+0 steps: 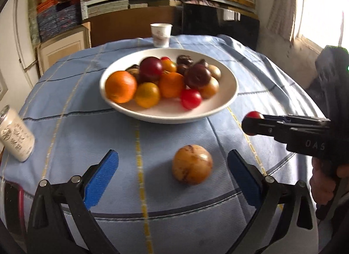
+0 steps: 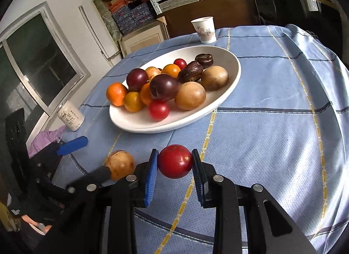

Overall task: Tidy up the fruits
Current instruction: 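Grasp a red tomato with the right tool while the left tool grasps a tan fruit, then carry the tomato onto the plate with the right tool while the left tool places the tan fruit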

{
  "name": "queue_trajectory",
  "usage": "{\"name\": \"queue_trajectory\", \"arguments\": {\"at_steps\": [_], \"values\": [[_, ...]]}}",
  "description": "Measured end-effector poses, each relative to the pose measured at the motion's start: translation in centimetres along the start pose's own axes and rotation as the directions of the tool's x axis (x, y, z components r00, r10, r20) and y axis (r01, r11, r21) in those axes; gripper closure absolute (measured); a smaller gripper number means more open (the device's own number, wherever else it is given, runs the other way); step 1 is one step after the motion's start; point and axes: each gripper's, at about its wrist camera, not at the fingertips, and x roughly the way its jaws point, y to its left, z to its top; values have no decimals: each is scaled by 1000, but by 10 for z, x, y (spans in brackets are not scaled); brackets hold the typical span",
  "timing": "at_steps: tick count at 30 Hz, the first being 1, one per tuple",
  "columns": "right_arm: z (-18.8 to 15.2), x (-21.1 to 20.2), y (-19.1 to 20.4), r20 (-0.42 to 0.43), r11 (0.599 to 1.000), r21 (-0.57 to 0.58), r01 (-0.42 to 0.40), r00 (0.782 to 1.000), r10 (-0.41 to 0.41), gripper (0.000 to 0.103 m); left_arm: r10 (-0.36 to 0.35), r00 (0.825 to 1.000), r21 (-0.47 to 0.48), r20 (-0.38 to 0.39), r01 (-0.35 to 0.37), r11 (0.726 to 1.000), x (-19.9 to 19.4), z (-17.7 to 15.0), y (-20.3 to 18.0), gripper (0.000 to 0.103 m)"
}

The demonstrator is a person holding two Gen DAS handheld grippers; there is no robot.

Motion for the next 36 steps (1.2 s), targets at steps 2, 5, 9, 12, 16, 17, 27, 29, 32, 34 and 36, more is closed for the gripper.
{"name": "queue_trajectory", "arguments": {"at_steps": [2, 5, 9, 12, 16, 17, 27, 29, 32, 34, 36], "values": [[-1, 0, 0, -7, 1000, 3, -1, 1000, 1, 72, -16, 1000, -1, -24, 16, 1000, 7, 1, -2, 17], [-1, 2, 1, -17, 1000, -4, 1, 1000, -1, 72, -31, 997, 11, -69, 31, 999, 17, -2, -7, 32], [-2, 2, 2, -20, 1000, -9, 2, 1000, -2, 72, -31, 996, 25, -80, 33, 999, 21, -3, -11, 40], [-2, 2, 2, -21, 1000, -9, 7, 1000, -7, 72, -30, 996, 42, -87, 34, 999, 23, -3, -15, 51], [-1, 3, 2, -23, 1000, -7, 14, 1000, -14, 72, -26, 995, 60, -94, 32, 998, 25, -4, -20, 58], [-1, 3, 2, -21, 1000, -8, 17, 1000, -17, 72, -21, 995, 63, -93, 27, 998, 24, -3, -21, 59], [-3, 4, 3, -23, 999, -24, 40, 999, -40, 72, -26, 995, 43, -93, 30, 999, 23, -2, -22, 60], [-3, 4, 3, -20, 999, -25, 36, 999, -37, 72, -29, 996, 23, -84, 31, 999, 19, -2, -20, 60], [-4, 0, 6, -3, 999, -36, 37, 999, -37, 72, -37, 998, -9, -60, 37, 999, 9, -1, -14, 60], [0, -8, 11, 22, 999, -52, 18, 1000, -17, 72, -61, 998, -36, -29, 59, 998, -3, 7, -5, 60], [12, -17, 15, 64, 998, -67, 8, 998, -4, 72, -57, 998, -47, -6, 57, 997, -9, 19, 2, 60]]}}
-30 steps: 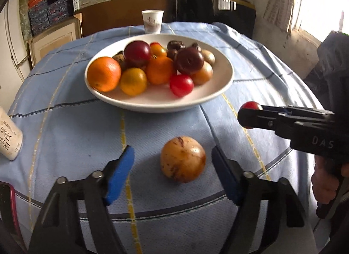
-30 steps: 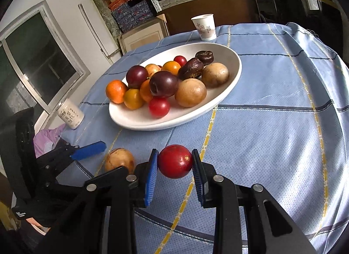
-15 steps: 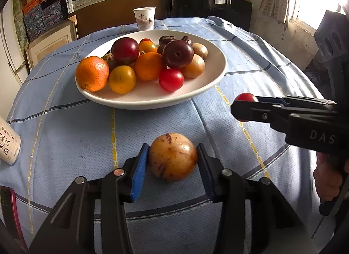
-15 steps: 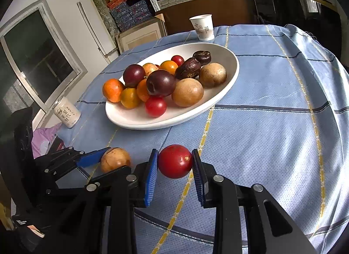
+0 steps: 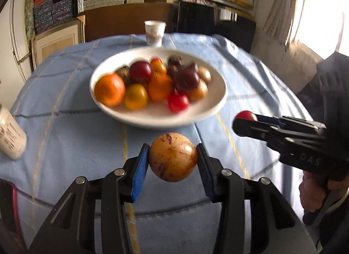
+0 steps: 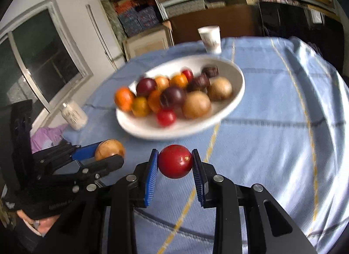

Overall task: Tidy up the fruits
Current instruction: 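Carry the tomato onto the plate with the right tool while the left tool places the tan fruit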

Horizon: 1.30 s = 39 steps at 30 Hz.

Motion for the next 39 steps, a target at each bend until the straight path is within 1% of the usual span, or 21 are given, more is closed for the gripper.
{"name": "queue_trajectory", "arguments": {"at_steps": [4, 8, 11, 14, 16, 21, 24, 29, 32, 33, 34, 35, 36, 39], "values": [[32, -2, 1, 60, 999, -27, 23, 998, -22, 72, 29, 999, -21, 44, -28, 999, -2, 40, 15, 60], [71, 10, -8, 91, 1000, -5, 29, 995, -29, 72, 38, 998, -58, 59, -35, 998, 9, 82, 30, 60], [96, 28, -16, 87, 999, 12, 46, 995, -47, 72, 71, 995, -72, 63, -67, 995, 23, 110, 40, 60], [115, 51, -22, 59, 998, 26, 56, 997, -57, 72, 91, 995, -91, 41, -87, 992, 45, 131, 50, 60], [121, 64, -23, 48, 997, 25, 66, 997, -67, 72, 103, 994, -107, 19, -101, 989, 61, 142, 58, 60], [129, 94, -27, 11, 997, 22, 77, 997, -78, 72, 121, 992, -122, -21, -123, 985, 95, 157, 70, 60], [131, 106, -31, -5, 997, 22, 79, 997, -79, 72, 128, 991, -124, -38, -131, 984, 108, 159, 73, 60], [131, 116, -33, -23, 996, 14, 83, 996, -83, 71, 129, 990, -133, -60, -136, 982, 121, 156, 78, 60], [129, 116, -33, -28, 996, 12, 87, 996, -87, 70, 137, 989, -139, -58, -143, 980, 118, 155, 78, 59], [129, 115, -33, -26, 996, 15, 86, 996, -85, 69, 143, 988, -139, -53, -149, 979, 116, 155, 78, 51], [129, 112, -33, -22, 996, 21, 82, 996, -81, 65, 155, 987, -138, -42, -159, 978, 112, 155, 76, 33], [129, 108, -32, -16, 997, 24, 79, 997, -79, 64, 176, 984, -139, -19, -177, 974, 104, 155, 74, 25], [130, 102, -31, -6, 997, 25, 75, 997, -75, 63, 190, 982, -140, 5, -187, 972, 97, 155, 73, 21], [129, 85, -27, 12, 998, 20, 62, 998, -62, 63, 195, 980, -128, 43, -188, 974, 73, 156, 66, 21]]}}
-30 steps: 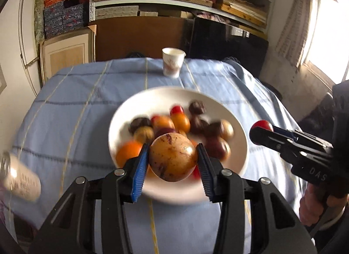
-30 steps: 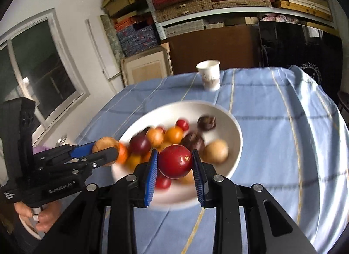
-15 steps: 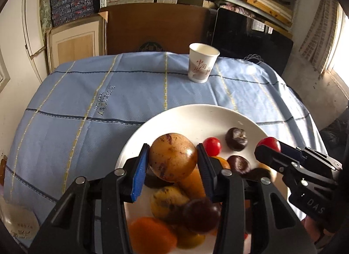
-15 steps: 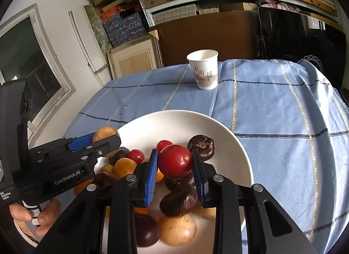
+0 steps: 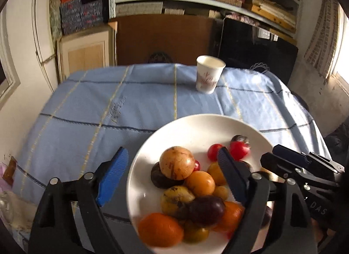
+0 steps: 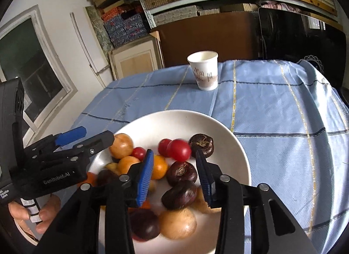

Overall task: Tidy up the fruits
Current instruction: 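Open and withdraw both tools from the plate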

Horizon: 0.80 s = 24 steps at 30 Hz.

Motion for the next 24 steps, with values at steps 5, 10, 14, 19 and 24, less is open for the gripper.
{"name": "queue_trajectory", "arguments": {"at_steps": [5, 10, 14, 19, 24], "values": [[-7, -45, 11, 55, 1000, -24, -8, 998, 10, 54, 23, 997, 18, 77, -25, 1000, -52, -7, -3, 11], [-29, -96, 21, 102, 998, -56, -2, 995, 7, 43, 48, 989, 44, 142, -54, 998, -106, -29, -9, 8], [-54, -126, 25, 109, 997, -72, 4, 994, 4, 33, 48, 986, 52, 160, -57, 997, -142, -56, -11, 6], [-92, -153, 26, 96, 997, -72, -5, 995, 12, 20, 55, 983, 76, 176, -69, 995, -176, -97, -15, 5], [-125, -162, 34, 129, 979, -192, 73, 990, -48, 6, 53, 979, 128, 195, -79, 989, -186, -135, -23, 5]]}}
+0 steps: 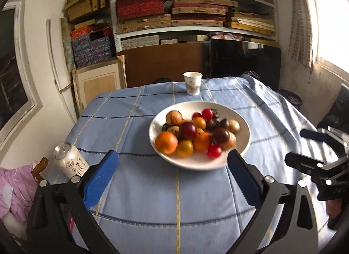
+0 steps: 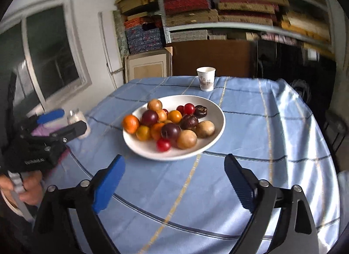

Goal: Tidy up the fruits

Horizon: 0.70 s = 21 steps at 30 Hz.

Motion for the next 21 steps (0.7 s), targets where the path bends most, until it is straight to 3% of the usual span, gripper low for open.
{"name": "queue_trajectory", "arguments": {"at_steps": [5, 15, 21], "values": [[-16, 6, 6, 6, 996, -84, 26, 1000, -26, 4, 5, 1000, 22, -23, -5, 1000, 13, -24, -9, 5], [-38, 28, 0, -64, 998, -62, 30, 997, -33, 4, -11, 992, -4, -126, 10, 1000, 47, -46, -12, 5], [-43, 30, 4, -80, 997, -64, 35, 996, -40, 4, -18, 991, 6, -133, 19, 1000, 45, -51, -18, 5]]}}
